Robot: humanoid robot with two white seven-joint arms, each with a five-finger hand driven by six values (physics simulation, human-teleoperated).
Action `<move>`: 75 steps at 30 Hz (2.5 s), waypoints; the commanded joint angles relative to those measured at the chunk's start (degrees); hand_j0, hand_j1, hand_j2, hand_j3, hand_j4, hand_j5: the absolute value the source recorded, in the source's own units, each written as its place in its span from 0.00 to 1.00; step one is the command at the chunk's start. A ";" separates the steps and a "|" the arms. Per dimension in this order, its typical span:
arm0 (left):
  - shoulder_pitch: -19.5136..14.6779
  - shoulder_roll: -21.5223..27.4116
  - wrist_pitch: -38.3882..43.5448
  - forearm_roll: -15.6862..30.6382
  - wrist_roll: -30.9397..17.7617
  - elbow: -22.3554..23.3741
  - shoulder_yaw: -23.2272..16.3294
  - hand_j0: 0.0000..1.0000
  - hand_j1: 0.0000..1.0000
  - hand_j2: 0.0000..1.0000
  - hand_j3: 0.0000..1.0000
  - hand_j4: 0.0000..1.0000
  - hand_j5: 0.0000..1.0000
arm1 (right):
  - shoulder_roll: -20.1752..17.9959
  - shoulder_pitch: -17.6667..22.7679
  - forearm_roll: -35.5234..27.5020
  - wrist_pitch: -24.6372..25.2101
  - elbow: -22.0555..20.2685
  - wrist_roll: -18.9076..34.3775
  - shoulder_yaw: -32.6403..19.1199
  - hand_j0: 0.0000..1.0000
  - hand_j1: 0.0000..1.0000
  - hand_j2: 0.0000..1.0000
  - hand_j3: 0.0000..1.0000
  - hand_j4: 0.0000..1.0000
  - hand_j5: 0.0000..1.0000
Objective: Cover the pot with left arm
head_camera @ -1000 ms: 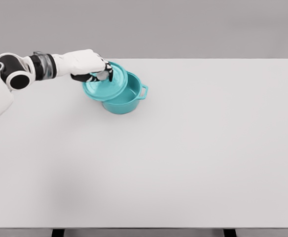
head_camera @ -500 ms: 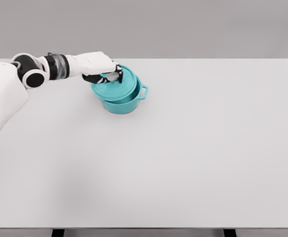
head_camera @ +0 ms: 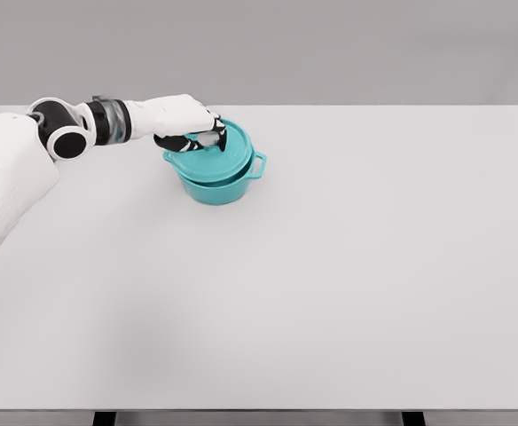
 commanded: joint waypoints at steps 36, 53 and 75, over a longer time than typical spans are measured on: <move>0.97 -0.19 0.02 1.18 0.17 -0.43 0.05 0.55 0.55 0.55 0.55 0.55 0.55 | 0.00 0.00 0.03 -0.03 0.03 0.02 -0.01 1.00 1.00 1.00 1.00 1.00 1.00; 1.14 -0.01 0.02 1.27 0.35 -0.43 0.05 0.65 0.65 0.65 0.65 0.65 0.65 | 0.00 0.00 0.03 -0.03 -0.06 0.02 -0.01 1.00 1.00 1.00 1.00 1.00 1.00; 1.05 0.25 0.02 2.85 0.35 -0.43 0.05 0.84 0.84 0.84 0.84 0.84 0.84 | 0.00 0.00 0.03 -0.03 0.03 0.02 -0.01 1.00 1.00 1.00 1.00 1.00 1.00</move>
